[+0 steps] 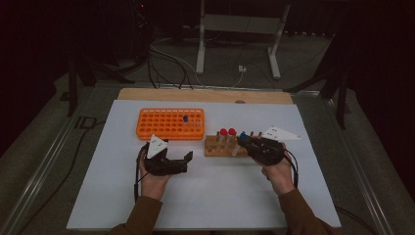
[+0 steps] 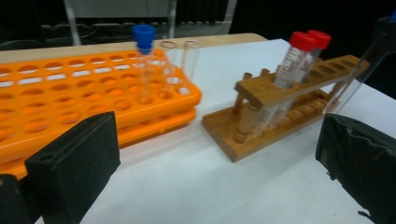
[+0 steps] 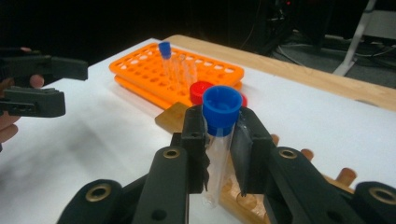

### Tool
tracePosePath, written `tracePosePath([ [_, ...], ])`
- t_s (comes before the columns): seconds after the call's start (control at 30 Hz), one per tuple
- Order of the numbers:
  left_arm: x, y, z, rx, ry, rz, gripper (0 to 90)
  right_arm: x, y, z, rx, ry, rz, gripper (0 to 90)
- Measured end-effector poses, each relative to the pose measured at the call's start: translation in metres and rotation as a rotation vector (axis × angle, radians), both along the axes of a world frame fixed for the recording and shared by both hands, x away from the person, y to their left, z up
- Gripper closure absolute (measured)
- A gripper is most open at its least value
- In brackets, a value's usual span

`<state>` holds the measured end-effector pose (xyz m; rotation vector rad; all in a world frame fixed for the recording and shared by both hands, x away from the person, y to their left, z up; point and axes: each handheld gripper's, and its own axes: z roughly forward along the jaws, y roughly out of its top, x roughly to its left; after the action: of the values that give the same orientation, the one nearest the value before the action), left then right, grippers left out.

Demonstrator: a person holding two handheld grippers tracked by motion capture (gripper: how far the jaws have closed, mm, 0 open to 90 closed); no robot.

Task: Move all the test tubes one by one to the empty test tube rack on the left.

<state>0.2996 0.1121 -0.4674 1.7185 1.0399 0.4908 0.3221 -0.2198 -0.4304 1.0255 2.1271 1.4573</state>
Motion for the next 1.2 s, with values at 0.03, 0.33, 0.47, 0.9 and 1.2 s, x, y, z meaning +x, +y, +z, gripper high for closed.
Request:
tracePosePath([
  [0.03,0.000,-0.003,0.000,-0.001,-0.001,-0.010,0.8,0.000,0.001,0.000,-0.004,0.002,0.002,76.4],
  [0.33,0.000,-0.040,0.004,0.022,-0.003,-0.119,2.2,-0.005,0.010,-0.002,-0.007,0.020,0.041,76.3],
  [0.47,0.001,-0.056,0.006,0.028,-0.008,-0.167,4.9,-0.006,0.014,-0.004,-0.009,0.026,0.056,76.3],
  [0.9,0.001,-0.093,0.003,0.071,-0.006,-0.267,13.8,-0.010,0.024,-0.006,-0.014,0.040,0.095,76.3],
  [1.2,0.002,-0.103,0.000,0.083,-0.016,-0.282,43.5,-0.013,0.032,-0.007,-0.024,0.045,0.121,76.2],
])
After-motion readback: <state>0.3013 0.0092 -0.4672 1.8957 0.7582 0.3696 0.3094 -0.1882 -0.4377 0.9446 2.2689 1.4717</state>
